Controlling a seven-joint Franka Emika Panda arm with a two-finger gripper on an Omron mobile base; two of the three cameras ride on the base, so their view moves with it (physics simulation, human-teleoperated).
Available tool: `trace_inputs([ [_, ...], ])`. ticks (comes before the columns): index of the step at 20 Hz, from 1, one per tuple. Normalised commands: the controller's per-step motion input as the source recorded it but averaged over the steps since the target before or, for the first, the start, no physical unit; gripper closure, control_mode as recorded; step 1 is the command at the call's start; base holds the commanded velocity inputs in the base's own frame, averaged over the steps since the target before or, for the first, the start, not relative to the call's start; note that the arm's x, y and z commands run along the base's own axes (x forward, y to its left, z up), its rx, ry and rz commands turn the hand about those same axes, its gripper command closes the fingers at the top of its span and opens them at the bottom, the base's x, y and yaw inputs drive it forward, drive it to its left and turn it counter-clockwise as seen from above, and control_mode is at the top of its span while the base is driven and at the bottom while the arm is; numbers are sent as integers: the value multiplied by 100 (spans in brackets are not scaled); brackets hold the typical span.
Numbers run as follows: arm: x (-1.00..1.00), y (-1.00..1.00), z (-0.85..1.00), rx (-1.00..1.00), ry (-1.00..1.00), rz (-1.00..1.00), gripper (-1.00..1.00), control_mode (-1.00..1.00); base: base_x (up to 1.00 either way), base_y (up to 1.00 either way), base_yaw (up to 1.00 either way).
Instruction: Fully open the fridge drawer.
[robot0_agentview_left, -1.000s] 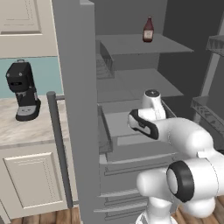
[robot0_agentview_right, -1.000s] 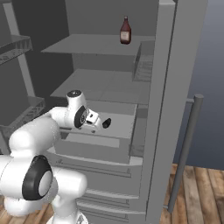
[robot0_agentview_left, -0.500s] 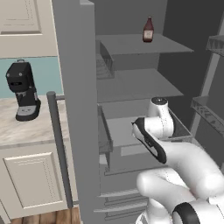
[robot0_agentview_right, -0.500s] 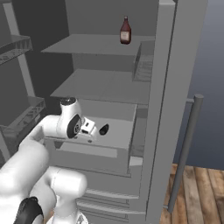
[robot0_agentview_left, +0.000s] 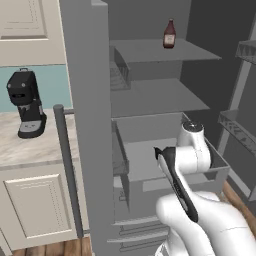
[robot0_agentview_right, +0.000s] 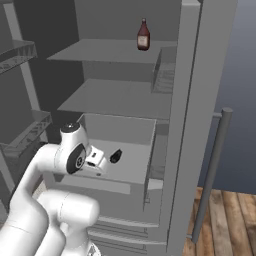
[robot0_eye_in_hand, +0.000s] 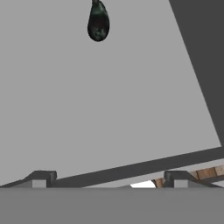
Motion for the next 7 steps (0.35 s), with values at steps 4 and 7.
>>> trace_inputs([
  [4, -48, -1, 0, 0, 0, 0, -100, -100, 0, 0, 0],
  [7, -26, 0, 2, 2, -6, 0, -100, -100, 0, 0, 0],
])
